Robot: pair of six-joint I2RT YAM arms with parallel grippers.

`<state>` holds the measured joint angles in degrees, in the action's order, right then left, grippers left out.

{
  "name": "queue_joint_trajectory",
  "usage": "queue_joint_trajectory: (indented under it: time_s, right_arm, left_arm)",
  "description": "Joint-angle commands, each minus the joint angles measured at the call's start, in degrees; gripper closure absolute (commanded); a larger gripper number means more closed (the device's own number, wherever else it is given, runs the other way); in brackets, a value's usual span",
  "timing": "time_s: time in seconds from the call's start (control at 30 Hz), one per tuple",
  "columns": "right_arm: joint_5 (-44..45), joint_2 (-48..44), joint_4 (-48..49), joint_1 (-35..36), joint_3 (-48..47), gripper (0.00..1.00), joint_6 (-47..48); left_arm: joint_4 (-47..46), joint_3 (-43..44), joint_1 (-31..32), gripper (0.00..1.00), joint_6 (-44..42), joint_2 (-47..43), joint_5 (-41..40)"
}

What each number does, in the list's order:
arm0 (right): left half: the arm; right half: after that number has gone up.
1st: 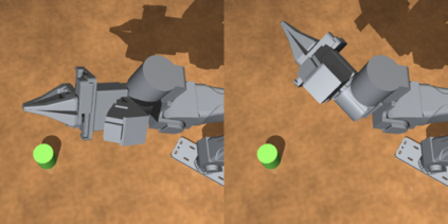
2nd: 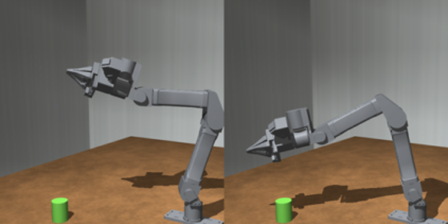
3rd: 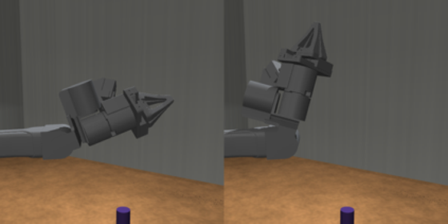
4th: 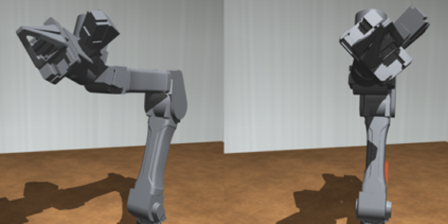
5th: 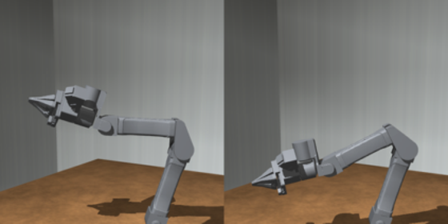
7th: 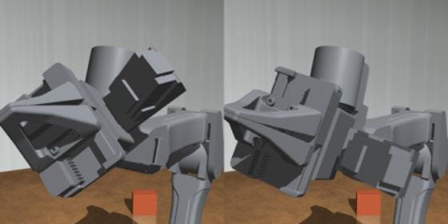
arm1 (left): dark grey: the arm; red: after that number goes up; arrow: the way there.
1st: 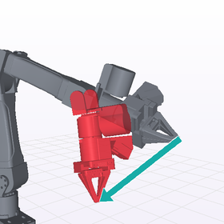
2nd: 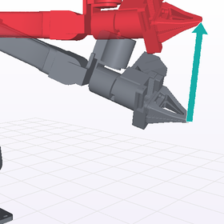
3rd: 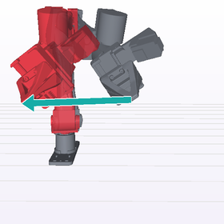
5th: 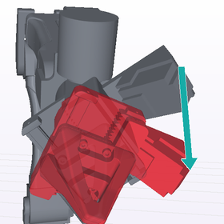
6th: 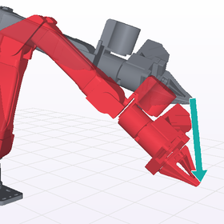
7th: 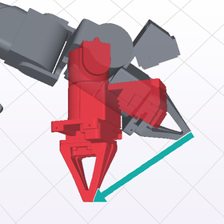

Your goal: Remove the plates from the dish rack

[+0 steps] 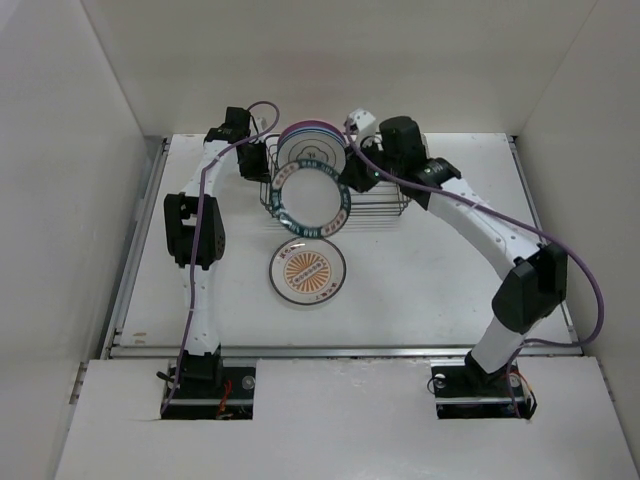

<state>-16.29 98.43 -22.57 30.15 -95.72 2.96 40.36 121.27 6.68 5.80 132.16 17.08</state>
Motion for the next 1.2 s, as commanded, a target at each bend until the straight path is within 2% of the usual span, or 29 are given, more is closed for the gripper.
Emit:
queue_joint_trajectory:
  time_s: [0.0,0.1,0.23,0.43,0.47,0.5,0.57,0.6,0.63,0.77,0.83,0.9,1.03,1.07,1.13,1.17]
  right_arm:
    - [-10.3,-5.7,1.9,2.0,5.1,1.00,-3.4]
    - [-11.6,-6.2,-0.3,2.0,7.1,1.00,-3.4]
    - [-16.2,-1.3,-2.6,2.5,8.4,1.00,-3.9]
    - [-15.2,8.5,-3.5,3.7,5.8,1.00,-4.5]
    - [-14.0,9.2,-4.2,3.7,5.3,0.98,-4.5]
    - [-13.3,9.8,-4.2,3.7,4.6,0.85,-4.5]
    - [-11.7,10.4,-6.3,3.7,4.1,0.71,-3.6]
    - [-10.3,10.4,-7.0,3.7,3.5,0.58,-3.6]
    - [-9.4,9.9,-7.7,3.7,3.5,0.51,-2.8]
    - [-4.2,6.3,-8.3,3.7,1.5,0.35,-2.1]
    - [-1.5,4.4,-4.7,3.7,0.1,0.31,-2.1]
    - [2.0,3.9,-1.1,3.7,-1.0,0.31,-4.3]
    - [17.1,6.1,11.9,2.5,-2.8,0.31,-8.1]
    - [21.3,8.9,13.1,1.6,-5.2,0.33,-8.6]
    - [22.3,13.1,13.1,0.5,-9.7,0.36,-8.6]
    - [22.8,15.3,12.5,0.0,-15.1,0.36,-8.6]
  left_arm:
    - [1.7,1.8,-0.5,1.00,-2.0,-1.3,-1.7]
    - [1.7,1.8,-0.5,1.00,-2.6,-1.3,-2.2]
    - [1.7,1.8,-0.5,1.00,-2.6,-1.3,-2.2]
    - [2.2,1.8,-0.5,1.00,-2.6,-1.8,-2.2]
    - [2.7,1.8,-0.5,1.00,-3.1,-1.8,-2.2]
    - [2.7,1.8,-0.5,1.00,-3.1,-1.8,-2.2]
    - [2.7,1.8,-0.5,1.00,-3.1,-1.8,-2.2]
    - [2.7,1.8,-0.5,1.00,-3.1,-1.8,-2.2]
    - [2.7,1.8,-0.5,1.00,-3.1,-1.8,-2.2]
    - [2.7,1.8,-0.5,1.00,-3.6,-1.8,-2.2]
    - [2.7,1.8,-0.5,1.00,-4.1,-1.8,-2.2]
    - [2.7,2.4,-0.5,1.00,-4.7,-1.8,-2.2]
    - [2.7,2.4,-0.5,1.00,-5.2,-1.8,-2.2]
    - [2.7,2.4,-0.5,1.00,-5.2,-1.8,-2.2]
    - [2.7,2.4,-0.5,1.00,-5.7,-1.8,-2.2]
    - [2.7,2.4,-0.5,1.00,-5.7,-1.8,-2.7]
